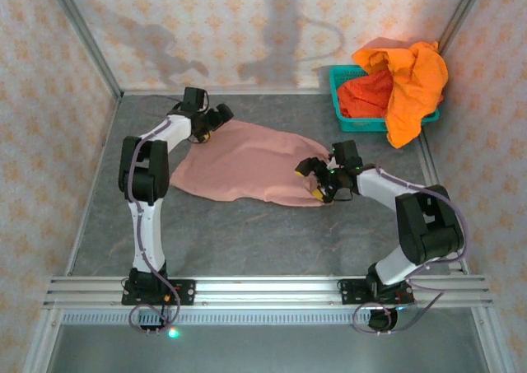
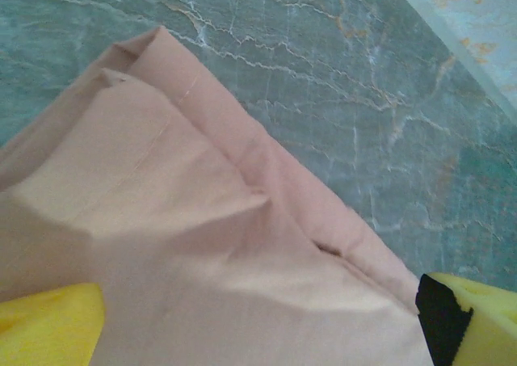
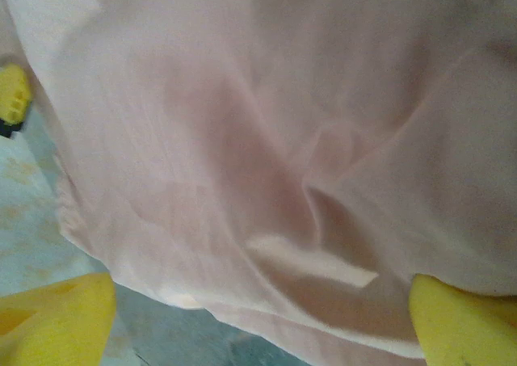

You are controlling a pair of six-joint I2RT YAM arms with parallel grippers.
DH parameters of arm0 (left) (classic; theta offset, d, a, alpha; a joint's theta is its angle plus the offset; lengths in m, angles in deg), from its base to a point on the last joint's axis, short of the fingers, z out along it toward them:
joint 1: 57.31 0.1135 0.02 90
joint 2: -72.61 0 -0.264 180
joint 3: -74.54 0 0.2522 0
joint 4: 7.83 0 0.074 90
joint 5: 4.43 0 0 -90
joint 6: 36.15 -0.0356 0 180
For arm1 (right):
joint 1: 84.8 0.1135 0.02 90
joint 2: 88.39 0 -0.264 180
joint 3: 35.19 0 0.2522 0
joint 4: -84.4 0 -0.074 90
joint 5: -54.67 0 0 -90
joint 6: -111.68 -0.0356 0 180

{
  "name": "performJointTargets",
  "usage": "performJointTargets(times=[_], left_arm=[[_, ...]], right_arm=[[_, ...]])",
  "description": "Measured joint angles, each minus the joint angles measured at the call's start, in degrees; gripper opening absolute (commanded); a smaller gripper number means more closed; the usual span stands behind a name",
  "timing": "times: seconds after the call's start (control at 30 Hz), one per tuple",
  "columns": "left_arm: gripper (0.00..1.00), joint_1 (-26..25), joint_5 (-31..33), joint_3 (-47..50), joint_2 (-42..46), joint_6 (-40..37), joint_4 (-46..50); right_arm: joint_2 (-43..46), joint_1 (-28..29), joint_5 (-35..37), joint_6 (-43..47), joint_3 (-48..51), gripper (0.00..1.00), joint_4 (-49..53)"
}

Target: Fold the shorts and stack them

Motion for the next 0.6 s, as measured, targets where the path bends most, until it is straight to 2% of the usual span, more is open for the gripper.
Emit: performJointTargets(times=[0.13,0.27,0.37,0.47,0.6], left_arm=[[1.00,-0.20,1.57,9.05,12.48,-1.97,-0.61],[1.00,-1.44,2.49,18.10,29.03,-3.52,-2.93],[1.00,-3.06,2.60,23.30,38.23,-4.42,-4.92],[1.00,-4.94,2.56,27.41,43.08,-5.68,-5.14],[1.00,-6.75,2.47,31.87,44.28,-7.02,-4.66]], right_arm=[[4.04,0.13,2.82,8.90,-5.86,1.00,10.51],[12.72,0.22,10.43,18.34,-12.11,1.00,17.94],[16.94,-1.16,14.93,22.77,-14.40,1.00,21.09],[15.93,-4.68,17.18,25.42,-14.73,0.89,24.09],[7.74,-9.38,17.77,27.65,-14.64,0.79,27.85]])
